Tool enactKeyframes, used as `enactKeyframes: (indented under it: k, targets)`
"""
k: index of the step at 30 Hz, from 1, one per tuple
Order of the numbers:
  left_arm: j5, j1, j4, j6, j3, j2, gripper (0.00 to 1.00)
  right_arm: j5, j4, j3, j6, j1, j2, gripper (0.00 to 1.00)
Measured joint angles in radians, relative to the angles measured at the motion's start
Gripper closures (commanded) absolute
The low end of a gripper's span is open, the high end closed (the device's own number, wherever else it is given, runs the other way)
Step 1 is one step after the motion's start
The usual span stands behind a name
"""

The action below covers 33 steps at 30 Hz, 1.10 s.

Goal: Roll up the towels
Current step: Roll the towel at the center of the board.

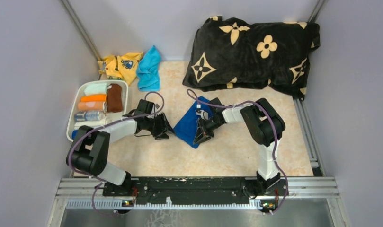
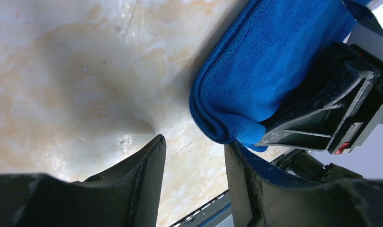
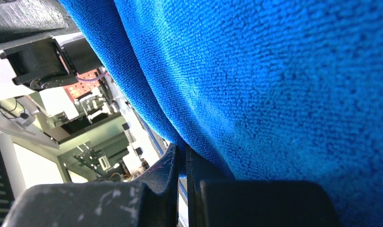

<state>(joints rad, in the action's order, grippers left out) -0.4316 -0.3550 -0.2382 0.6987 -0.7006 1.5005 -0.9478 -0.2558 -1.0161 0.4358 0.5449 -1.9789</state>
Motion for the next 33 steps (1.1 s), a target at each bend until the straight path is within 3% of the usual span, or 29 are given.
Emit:
enactKeyframes:
  k: [10, 18, 24, 29, 33]
  targets:
    - [-0.012, -0.003, 0.059, 0.029, -0.042, 0.088, 0.52, 0.051, -0.064, -0.028, -0.05, 0.0, 0.026, 0.76]
    - [-0.022, -0.003, 0.082, 0.069, -0.045, 0.126, 0.55, 0.319, -0.138, -0.051, -0.15, 0.03, 0.233, 0.67]
    - [-0.022, -0.003, 0.086, 0.089, -0.046, 0.131, 0.55, 0.615, -0.149, -0.067, -0.283, 0.222, 0.394, 0.66]
    - [-0.022, -0.003, 0.085, 0.092, -0.049, 0.134, 0.55, 0.79, -0.141, -0.065, -0.368, 0.404, 0.397, 0.67]
    - [-0.022, -0.003, 0.084, 0.092, -0.049, 0.134, 0.55, 0.871, -0.127, -0.066, -0.41, 0.462, 0.37, 0.67]
